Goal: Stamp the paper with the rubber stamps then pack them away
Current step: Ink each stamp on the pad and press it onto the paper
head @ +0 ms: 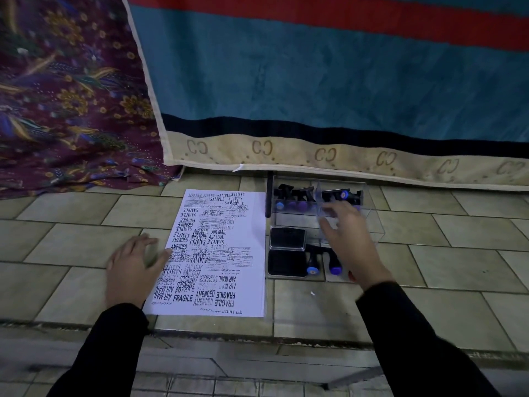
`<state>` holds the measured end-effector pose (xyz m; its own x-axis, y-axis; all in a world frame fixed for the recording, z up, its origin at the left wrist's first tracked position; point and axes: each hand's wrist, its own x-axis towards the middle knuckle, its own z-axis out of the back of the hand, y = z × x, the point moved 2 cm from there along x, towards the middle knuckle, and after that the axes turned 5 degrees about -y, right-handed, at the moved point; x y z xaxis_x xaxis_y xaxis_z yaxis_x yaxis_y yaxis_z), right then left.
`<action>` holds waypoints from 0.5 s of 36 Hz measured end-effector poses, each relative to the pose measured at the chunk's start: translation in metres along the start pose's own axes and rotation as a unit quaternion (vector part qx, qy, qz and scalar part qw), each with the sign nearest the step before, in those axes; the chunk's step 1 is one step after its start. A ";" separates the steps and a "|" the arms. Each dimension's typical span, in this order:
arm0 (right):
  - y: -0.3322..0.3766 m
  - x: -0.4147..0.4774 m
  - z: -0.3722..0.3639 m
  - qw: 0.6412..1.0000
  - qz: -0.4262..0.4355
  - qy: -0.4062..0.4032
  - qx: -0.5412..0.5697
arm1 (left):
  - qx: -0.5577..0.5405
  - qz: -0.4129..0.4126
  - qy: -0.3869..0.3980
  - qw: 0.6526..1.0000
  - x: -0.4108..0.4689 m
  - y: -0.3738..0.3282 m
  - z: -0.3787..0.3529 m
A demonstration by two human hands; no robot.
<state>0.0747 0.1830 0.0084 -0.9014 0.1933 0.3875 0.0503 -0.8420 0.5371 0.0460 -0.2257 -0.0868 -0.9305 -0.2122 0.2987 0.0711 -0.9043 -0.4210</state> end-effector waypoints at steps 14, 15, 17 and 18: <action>0.034 0.093 -0.069 0.978 -0.098 0.112 -0.149 | 0.004 -0.004 -0.005 1.000 0.003 0.002 -0.002; 0.033 0.093 -0.072 0.975 -0.111 0.116 -0.151 | 0.004 -0.006 -0.007 1.000 0.003 0.002 -0.002; 0.031 0.092 -0.075 0.972 -0.150 0.123 -0.135 | 0.003 -0.007 -0.007 1.000 0.003 0.003 -0.002; 0.030 0.092 -0.076 0.970 -0.168 0.123 -0.122 | 0.003 -0.005 -0.006 1.000 0.003 0.003 -0.002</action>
<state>-0.0389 0.1376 0.0031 -0.9261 0.3771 0.0134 -0.3412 -0.8520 0.3970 0.0422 -0.2284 -0.0892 -0.9266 -0.2071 0.3137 0.0634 -0.9086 -0.4128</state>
